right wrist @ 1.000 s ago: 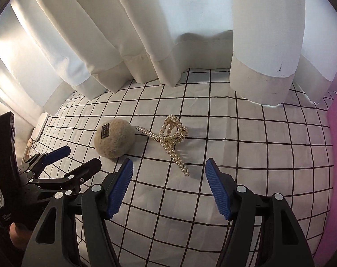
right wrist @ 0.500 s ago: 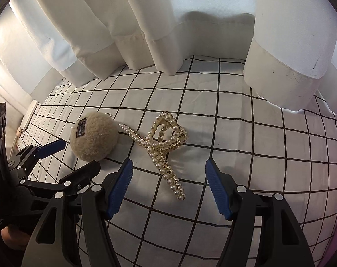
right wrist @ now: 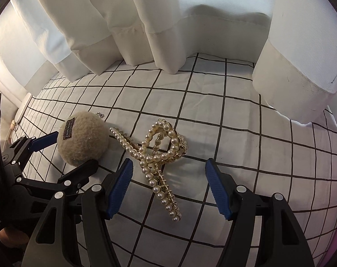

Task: Organize jewelry
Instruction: 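Grasp the beige pompom with the left tool while the right tool grasps the pearl claw clip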

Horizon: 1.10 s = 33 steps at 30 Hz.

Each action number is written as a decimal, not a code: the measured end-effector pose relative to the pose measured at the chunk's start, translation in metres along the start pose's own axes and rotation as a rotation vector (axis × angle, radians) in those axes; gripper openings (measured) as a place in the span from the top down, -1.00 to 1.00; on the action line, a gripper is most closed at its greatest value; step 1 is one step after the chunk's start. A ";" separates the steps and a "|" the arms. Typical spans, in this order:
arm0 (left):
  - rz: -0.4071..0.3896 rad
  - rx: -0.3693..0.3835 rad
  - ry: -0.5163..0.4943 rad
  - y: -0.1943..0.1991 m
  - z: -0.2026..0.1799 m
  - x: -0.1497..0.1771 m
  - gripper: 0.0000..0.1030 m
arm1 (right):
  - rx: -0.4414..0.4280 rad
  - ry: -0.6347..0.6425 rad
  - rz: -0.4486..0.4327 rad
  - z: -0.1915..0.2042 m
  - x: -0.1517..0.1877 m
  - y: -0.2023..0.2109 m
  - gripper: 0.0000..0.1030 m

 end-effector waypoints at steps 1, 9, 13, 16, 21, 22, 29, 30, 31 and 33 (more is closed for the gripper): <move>-0.001 -0.005 -0.002 -0.001 -0.001 -0.001 -0.88 | 0.006 0.005 0.000 0.000 -0.001 -0.001 -0.25; -0.007 0.007 -0.003 -0.007 -0.009 -0.010 -0.89 | 0.024 0.012 -0.018 -0.002 -0.005 -0.007 -0.25; -0.017 0.011 -0.013 -0.008 -0.010 -0.016 -0.89 | 0.030 0.010 -0.027 -0.003 -0.006 -0.007 -0.24; -0.016 0.018 -0.013 -0.013 -0.011 -0.023 -0.89 | 0.034 0.009 -0.033 -0.004 -0.005 -0.008 -0.23; -0.032 0.033 -0.018 -0.010 -0.007 -0.019 -0.65 | 0.035 0.017 -0.042 -0.003 -0.003 -0.006 0.11; -0.039 0.035 -0.018 -0.007 -0.006 -0.018 -0.49 | 0.038 0.022 -0.043 -0.003 -0.002 -0.006 0.12; -0.041 0.041 0.006 0.003 0.004 -0.022 0.00 | 0.027 0.002 -0.053 -0.003 0.003 -0.003 0.12; -0.042 0.046 0.010 0.003 0.006 -0.022 0.02 | 0.026 -0.005 -0.056 -0.004 0.004 -0.002 0.13; -0.041 0.047 0.015 0.003 0.009 -0.022 0.03 | 0.021 -0.014 -0.059 -0.006 0.005 0.001 0.13; -0.038 0.045 0.026 0.004 0.013 -0.016 0.03 | 0.011 -0.036 -0.064 -0.008 0.008 0.003 0.13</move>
Point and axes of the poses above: each gripper's, at about its wrist camera, not at the fingertips, and y roughly against the way its jaws point, z to its left, x to its underside, the point moved 8 cm from there along -y, roughly the way its jaws point, and after that the axes turned 10 degrees about -x, right-handed, at the moved point
